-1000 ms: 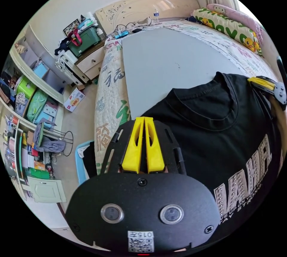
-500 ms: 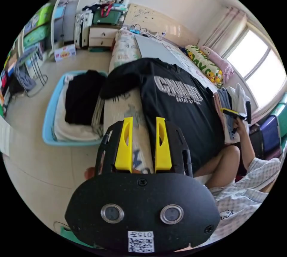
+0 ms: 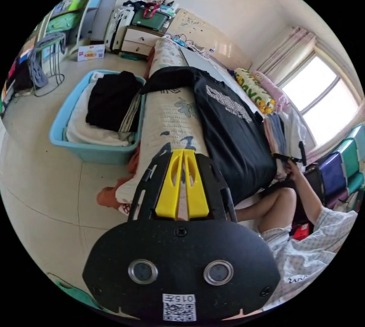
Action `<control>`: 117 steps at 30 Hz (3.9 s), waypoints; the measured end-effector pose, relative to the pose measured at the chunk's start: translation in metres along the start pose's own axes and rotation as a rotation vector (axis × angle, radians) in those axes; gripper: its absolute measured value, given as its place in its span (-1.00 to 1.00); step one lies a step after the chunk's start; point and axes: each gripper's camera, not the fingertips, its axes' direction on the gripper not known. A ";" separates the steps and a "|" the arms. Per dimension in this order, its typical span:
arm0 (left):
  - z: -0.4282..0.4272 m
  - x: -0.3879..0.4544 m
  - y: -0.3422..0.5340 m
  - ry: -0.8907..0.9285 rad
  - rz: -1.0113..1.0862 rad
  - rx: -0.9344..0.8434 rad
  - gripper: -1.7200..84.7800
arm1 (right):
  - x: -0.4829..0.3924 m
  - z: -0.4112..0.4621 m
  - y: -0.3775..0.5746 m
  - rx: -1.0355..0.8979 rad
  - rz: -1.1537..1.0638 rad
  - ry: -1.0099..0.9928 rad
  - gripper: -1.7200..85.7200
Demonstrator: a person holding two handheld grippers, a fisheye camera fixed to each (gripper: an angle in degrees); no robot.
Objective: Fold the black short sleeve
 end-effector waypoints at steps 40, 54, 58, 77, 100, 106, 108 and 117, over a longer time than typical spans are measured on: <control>-0.019 -0.173 -0.088 0.133 -0.293 0.176 -0.77 | -0.019 -0.054 0.018 0.064 -0.145 0.049 -0.96; 0.143 -0.296 -0.210 0.622 -0.534 0.069 -0.88 | -0.046 -0.058 -0.049 -0.088 -0.179 0.089 -0.96; 0.106 -0.288 -0.236 0.454 -0.395 0.153 -0.97 | -0.053 -0.060 -0.058 -0.095 -0.173 0.099 -0.97; 0.112 -0.251 -0.255 0.372 -0.307 0.161 -0.96 | -0.091 -0.068 -0.063 -0.074 -0.200 0.225 -0.96; 0.009 -0.024 -0.105 0.040 0.025 0.216 -0.70 | -0.038 -0.062 0.004 0.059 -0.121 0.045 -0.95; 0.004 0.056 -0.002 -0.055 0.142 -0.002 -0.65 | -0.031 -0.074 0.047 0.114 -0.101 0.030 -0.84; 0.003 0.066 0.031 -0.059 0.120 -0.037 -0.64 | -0.022 -0.078 0.076 0.151 -0.082 -0.026 -0.80; 0.011 0.090 0.074 -0.151 0.121 -0.112 -0.88 | 0.004 -0.064 0.126 0.178 -0.062 -0.167 -0.85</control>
